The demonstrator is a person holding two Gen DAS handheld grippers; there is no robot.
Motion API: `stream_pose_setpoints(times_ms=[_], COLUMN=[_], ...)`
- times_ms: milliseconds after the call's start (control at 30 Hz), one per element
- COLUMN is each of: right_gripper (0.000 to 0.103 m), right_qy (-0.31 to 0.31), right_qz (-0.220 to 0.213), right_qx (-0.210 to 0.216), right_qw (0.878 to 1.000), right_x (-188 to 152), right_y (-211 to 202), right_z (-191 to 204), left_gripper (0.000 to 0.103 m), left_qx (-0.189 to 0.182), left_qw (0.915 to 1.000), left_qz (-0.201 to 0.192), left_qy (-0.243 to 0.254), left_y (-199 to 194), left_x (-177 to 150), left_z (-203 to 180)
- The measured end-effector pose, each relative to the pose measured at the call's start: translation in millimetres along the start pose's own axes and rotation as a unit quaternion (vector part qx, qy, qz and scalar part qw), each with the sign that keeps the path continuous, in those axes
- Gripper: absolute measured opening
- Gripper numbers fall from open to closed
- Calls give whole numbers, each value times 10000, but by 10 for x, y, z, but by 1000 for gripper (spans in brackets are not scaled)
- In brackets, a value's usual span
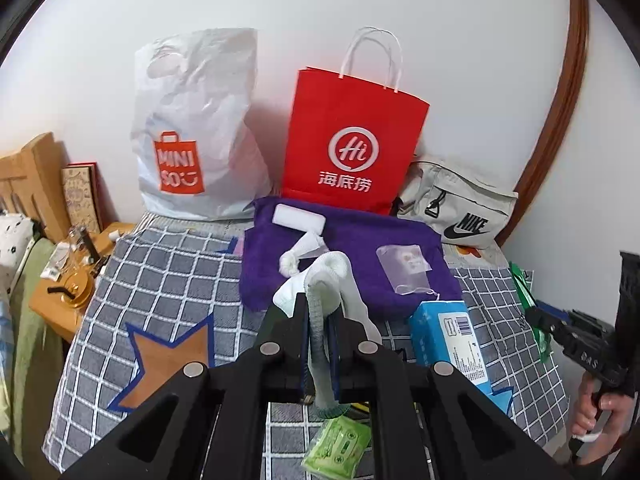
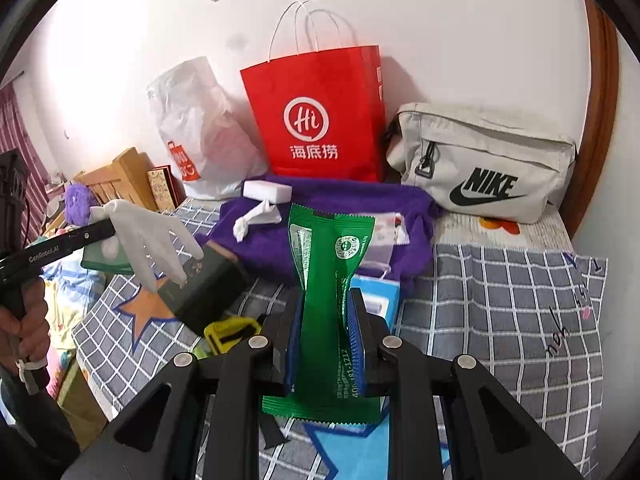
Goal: Organize soft objects
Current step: 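Carry the white glove and green packet in both tools over the purple towel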
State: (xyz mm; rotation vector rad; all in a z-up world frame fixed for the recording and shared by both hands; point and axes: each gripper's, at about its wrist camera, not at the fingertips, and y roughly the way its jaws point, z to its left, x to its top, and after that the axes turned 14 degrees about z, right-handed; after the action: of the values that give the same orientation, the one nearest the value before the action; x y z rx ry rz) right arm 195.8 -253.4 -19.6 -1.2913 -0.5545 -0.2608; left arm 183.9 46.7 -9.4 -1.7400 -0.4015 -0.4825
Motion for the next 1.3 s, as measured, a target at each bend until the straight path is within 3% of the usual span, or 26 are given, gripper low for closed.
stream_pose_setpoints(times_ms=[367, 500, 767, 1033, 1300], right_gripper=[22, 22, 22, 22, 22], right_qy=[-33, -132, -430, -338, -159], right_qz=[61, 90, 307, 586, 997], right_qx=[97, 130, 269, 411, 570], right_qw=[9999, 9998, 9982, 9969, 9933], right_x=[494, 676, 983, 1175, 1152], right_y=[357, 487, 862, 1307, 1747], right_z=[-87, -51, 79, -23, -175], left_gripper=[9, 9, 9, 9, 9], left_qx=[133, -42, 69, 110, 30], left_qw=[9998, 9996, 9994, 9992, 9994], left_qz=[174, 292, 337, 375, 354], left_qy=[38, 16, 79, 88, 35], left_y=[281, 388, 542, 697, 875], left_x=[281, 384, 517, 646, 733], left_z=[-2, 35, 61, 103, 148])
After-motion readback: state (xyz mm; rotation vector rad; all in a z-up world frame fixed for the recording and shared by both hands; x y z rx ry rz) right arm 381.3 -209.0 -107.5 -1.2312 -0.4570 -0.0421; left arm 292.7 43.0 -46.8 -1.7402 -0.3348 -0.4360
